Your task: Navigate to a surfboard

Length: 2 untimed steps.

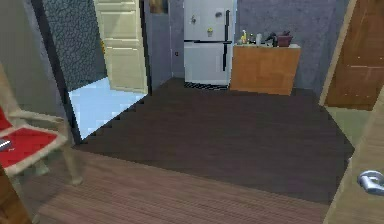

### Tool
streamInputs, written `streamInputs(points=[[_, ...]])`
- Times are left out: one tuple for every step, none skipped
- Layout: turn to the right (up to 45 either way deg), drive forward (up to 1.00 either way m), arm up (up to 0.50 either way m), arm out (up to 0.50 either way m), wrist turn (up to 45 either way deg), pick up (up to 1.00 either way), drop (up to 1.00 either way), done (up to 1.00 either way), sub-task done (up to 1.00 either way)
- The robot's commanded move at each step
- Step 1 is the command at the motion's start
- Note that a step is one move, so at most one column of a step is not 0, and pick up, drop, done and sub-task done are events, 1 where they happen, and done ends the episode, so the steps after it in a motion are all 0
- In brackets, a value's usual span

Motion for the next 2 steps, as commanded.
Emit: streamInputs(points=[[0.0,1.00,0.00,0.00,0.0,0.00,0.00,0.00,0.00],[3.0,0.00,0.00,0.00,0.0,0.00,0.00,0.00,0.00]])
